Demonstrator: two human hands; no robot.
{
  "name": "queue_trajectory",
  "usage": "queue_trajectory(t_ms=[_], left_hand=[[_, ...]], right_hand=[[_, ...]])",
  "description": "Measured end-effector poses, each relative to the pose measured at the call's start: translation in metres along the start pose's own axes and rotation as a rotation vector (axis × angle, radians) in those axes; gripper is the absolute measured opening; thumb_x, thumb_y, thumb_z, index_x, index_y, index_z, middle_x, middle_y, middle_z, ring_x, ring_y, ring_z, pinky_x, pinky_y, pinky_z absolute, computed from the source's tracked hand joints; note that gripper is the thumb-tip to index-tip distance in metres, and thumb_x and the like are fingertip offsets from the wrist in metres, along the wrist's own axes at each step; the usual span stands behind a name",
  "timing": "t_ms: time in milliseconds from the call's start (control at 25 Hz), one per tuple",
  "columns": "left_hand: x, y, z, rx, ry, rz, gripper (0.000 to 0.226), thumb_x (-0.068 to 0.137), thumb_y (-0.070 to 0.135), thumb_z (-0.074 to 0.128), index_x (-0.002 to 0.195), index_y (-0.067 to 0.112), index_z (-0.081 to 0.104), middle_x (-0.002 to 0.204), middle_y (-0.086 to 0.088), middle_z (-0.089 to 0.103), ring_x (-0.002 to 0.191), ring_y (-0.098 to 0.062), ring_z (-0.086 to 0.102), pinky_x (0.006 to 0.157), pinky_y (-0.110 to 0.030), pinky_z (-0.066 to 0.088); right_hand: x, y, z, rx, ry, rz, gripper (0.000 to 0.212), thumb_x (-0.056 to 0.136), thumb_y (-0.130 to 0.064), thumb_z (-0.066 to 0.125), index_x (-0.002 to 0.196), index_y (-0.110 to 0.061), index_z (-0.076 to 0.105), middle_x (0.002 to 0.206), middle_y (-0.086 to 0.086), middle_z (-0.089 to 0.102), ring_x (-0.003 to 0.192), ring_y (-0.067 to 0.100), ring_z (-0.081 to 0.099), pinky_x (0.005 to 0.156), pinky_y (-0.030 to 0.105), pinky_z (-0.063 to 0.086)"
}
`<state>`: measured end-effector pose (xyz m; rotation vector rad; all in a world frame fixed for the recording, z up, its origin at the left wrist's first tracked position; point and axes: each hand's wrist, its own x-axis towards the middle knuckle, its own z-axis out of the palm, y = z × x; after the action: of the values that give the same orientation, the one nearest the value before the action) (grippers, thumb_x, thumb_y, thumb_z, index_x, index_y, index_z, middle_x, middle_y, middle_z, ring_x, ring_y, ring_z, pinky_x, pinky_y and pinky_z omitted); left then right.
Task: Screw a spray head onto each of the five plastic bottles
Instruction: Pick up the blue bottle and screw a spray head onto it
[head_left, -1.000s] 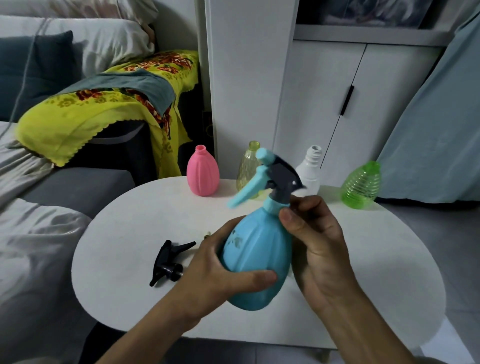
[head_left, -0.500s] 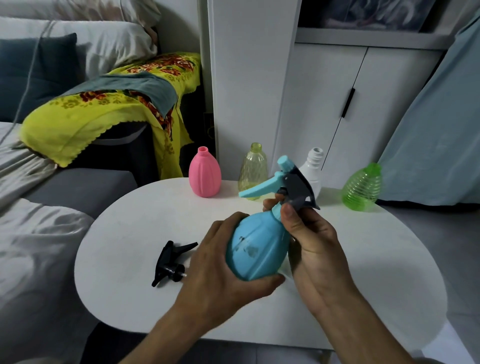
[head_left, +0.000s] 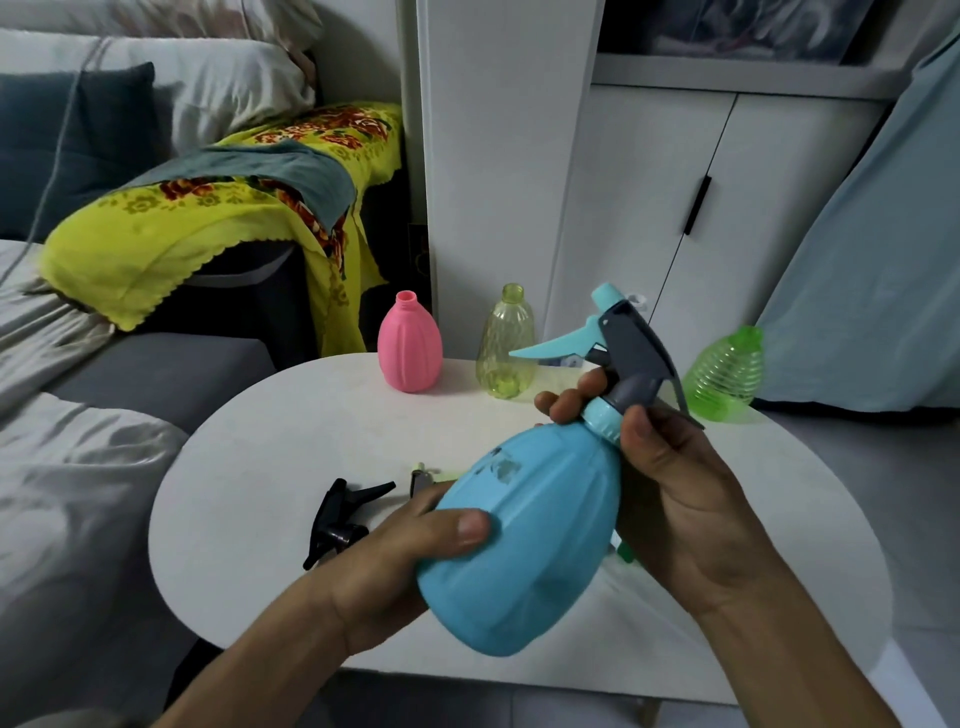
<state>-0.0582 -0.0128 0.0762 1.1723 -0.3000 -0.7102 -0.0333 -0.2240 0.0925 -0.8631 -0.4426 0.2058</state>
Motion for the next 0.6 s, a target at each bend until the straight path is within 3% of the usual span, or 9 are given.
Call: queue_trajectory(t_ms=[120,280,400,480,600], left_hand=[[0.001,-0.003,-0.001,0.028,0.071,0.053,0.066,0.056,0.051,0.087,0.115,0.026,0.072,0.110,-0.008,0.074,0.097,-0.023,0.071,0.076,-0.030,0.057],[0.004,-0.004,0.001,0.180,0.164,0.147,0.054,0.067,0.046,0.078,0.117,0.027,0.069,0.112,-0.007,0.073,0.101,-0.026,0.070,0.078,-0.030,0.057],[0.008,-0.004,0.000,0.621,0.396,0.276,0.077,0.060,0.057,0.081,0.130,0.040,0.054,0.120,0.009,0.066,0.106,-0.016,0.066,0.078,-0.030,0.059],[0.010,-0.008,0.006,0.893,0.436,0.314,0.097,0.052,0.061,0.087,0.136,0.043,0.042,0.123,0.016,0.061,0.106,-0.010,0.064,0.077,-0.028,0.059],[0.012,-0.008,0.009,0.863,0.303,0.256,0.088,0.052,0.045,0.091,0.128,0.046,0.047,0.115,0.019,0.063,0.101,-0.005,0.065,0.073,-0.024,0.059]], right_hand=[[0.001,0.004,0.004,-0.085,0.096,-0.019,0.027,0.080,-0.037,0.077,0.098,-0.017,0.076,0.097,0.005,0.076,0.100,0.019,0.069,0.088,0.030,0.053],[0.000,0.009,0.005,-0.158,0.205,-0.072,0.030,0.076,-0.042,0.079,0.095,-0.020,0.077,0.096,0.002,0.076,0.097,0.017,0.069,0.086,0.030,0.053],[0.000,0.017,0.003,-0.255,0.326,-0.126,0.032,0.077,-0.044,0.078,0.097,-0.019,0.076,0.098,0.001,0.075,0.100,0.018,0.068,0.088,0.036,0.052],[-0.001,0.021,0.002,-0.230,0.308,-0.087,0.034,0.077,-0.040,0.079,0.099,-0.016,0.074,0.097,0.005,0.074,0.099,0.020,0.067,0.086,0.035,0.052],[0.000,0.014,0.000,-0.217,0.152,0.041,0.031,0.075,-0.036,0.082,0.086,-0.010,0.070,0.084,0.010,0.070,0.091,0.024,0.065,0.086,0.032,0.052]])
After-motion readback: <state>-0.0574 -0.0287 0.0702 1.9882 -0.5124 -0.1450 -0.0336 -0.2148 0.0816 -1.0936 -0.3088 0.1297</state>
